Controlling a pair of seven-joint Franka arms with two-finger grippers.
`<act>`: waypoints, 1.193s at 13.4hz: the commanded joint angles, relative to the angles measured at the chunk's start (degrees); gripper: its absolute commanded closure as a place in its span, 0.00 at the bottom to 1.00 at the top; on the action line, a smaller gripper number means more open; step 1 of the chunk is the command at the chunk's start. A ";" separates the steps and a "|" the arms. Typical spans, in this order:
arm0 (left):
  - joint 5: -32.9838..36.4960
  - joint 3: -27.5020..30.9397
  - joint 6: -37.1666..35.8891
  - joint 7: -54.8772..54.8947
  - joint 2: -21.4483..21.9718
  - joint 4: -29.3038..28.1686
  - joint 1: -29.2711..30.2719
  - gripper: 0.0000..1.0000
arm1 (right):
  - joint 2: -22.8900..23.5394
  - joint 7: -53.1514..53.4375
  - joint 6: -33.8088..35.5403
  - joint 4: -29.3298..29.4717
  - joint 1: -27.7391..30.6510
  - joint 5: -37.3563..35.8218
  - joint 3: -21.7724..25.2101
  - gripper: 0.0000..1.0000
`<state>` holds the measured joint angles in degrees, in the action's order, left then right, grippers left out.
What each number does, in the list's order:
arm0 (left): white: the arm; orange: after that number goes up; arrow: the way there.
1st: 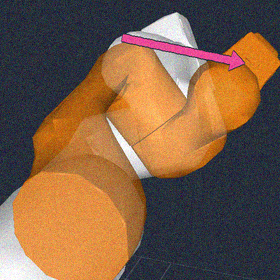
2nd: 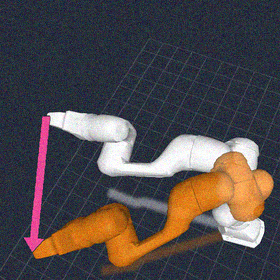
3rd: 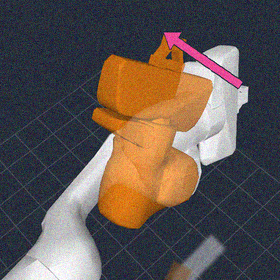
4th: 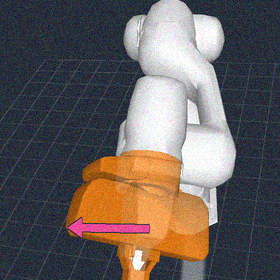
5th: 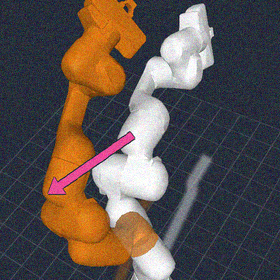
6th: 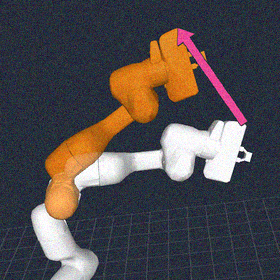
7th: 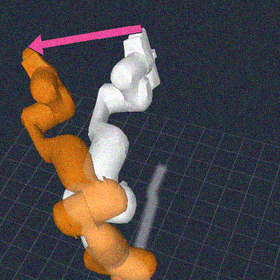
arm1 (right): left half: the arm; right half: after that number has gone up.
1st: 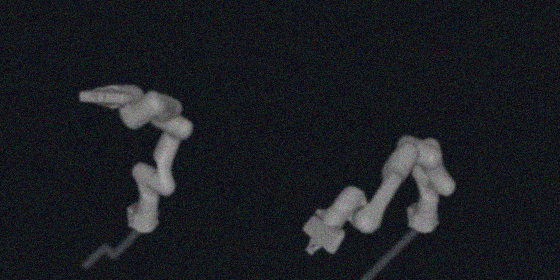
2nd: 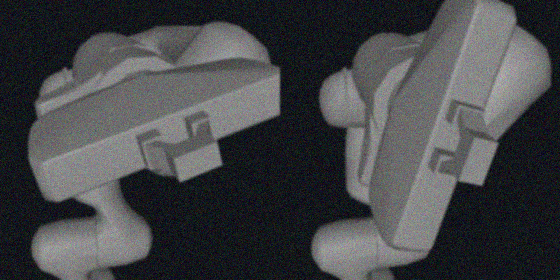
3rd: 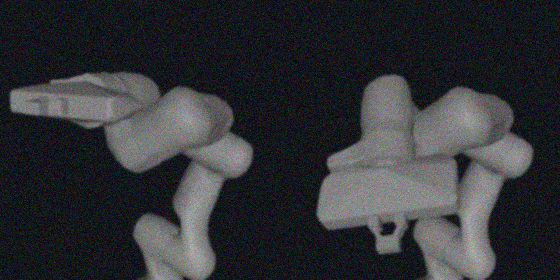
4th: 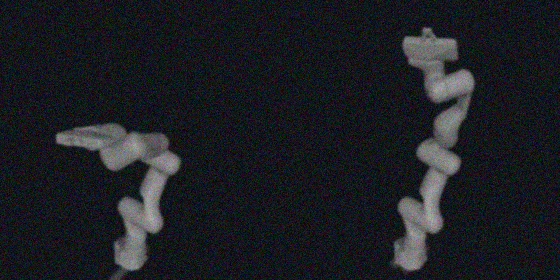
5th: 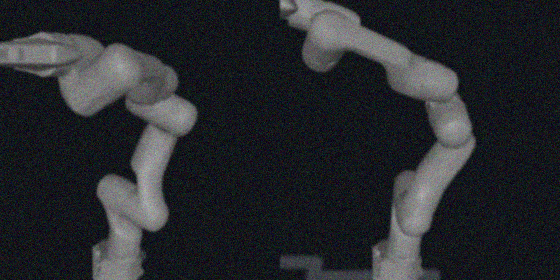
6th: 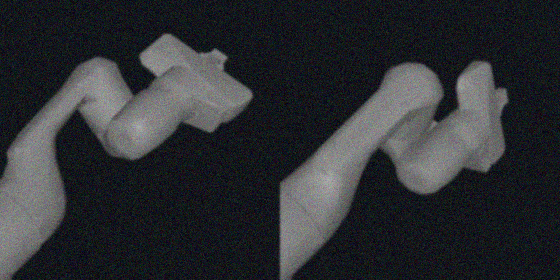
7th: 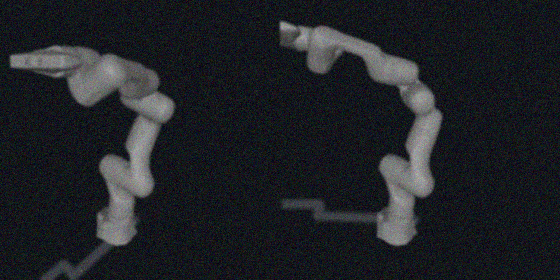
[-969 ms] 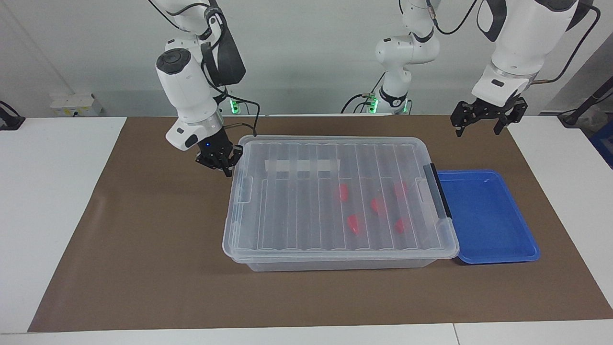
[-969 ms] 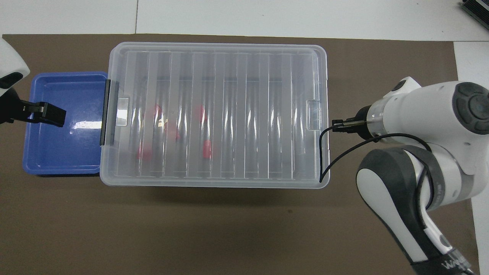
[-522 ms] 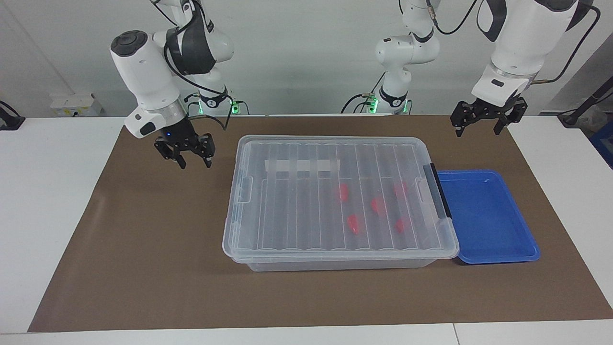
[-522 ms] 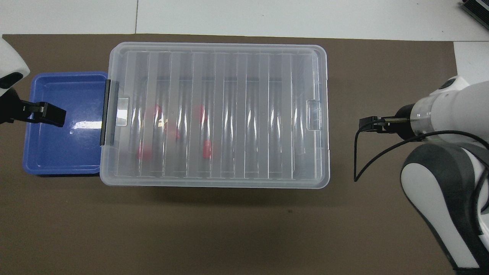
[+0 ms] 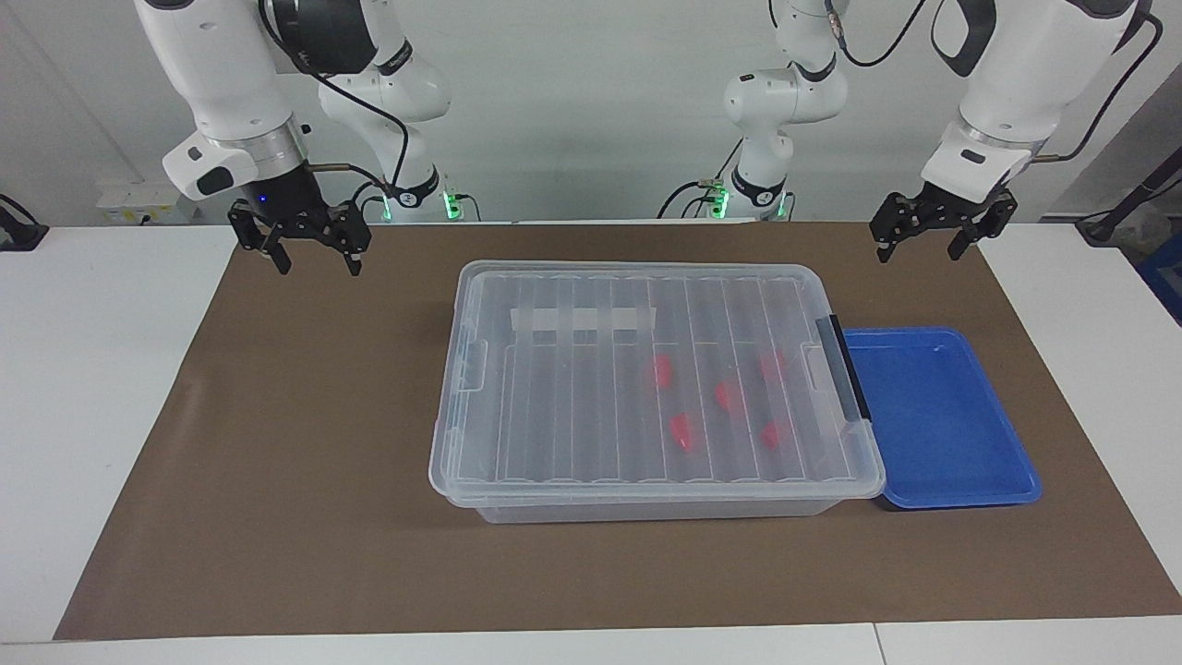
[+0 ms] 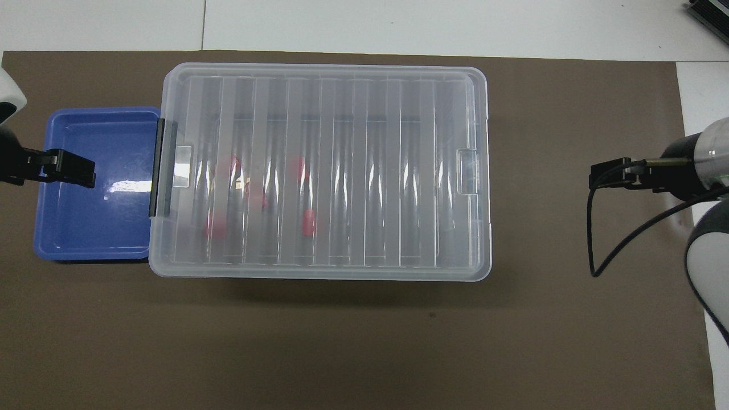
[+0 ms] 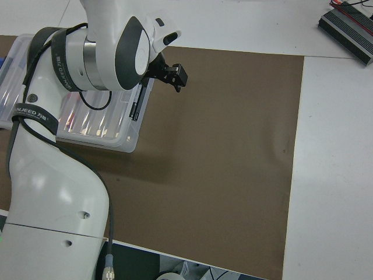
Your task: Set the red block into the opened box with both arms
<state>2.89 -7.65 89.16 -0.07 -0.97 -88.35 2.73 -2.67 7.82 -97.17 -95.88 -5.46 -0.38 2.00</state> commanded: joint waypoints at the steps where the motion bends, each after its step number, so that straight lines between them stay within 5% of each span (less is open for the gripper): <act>1: -1.49 -0.17 1.54 -1.07 1.32 -1.30 0.52 0.00 | 3.29 2.10 1.98 4.12 0.71 0.03 -0.60 0.02; 8: -2.19 -0.17 1.45 -1.51 1.76 -1.57 0.17 0.00 | 2.85 3.26 4.70 4.56 0.62 -0.06 -0.51 0.00; 16: -2.19 -0.09 1.45 -1.25 1.76 -1.57 0.08 0.00 | 4.87 2.99 11.74 12.20 2.82 -0.76 -0.42 0.00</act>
<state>1.81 -7.91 89.59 -1.03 -0.71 -88.35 2.78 0.13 9.88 -86.73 -87.32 -3.11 -0.56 2.04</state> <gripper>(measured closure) 0.000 0.000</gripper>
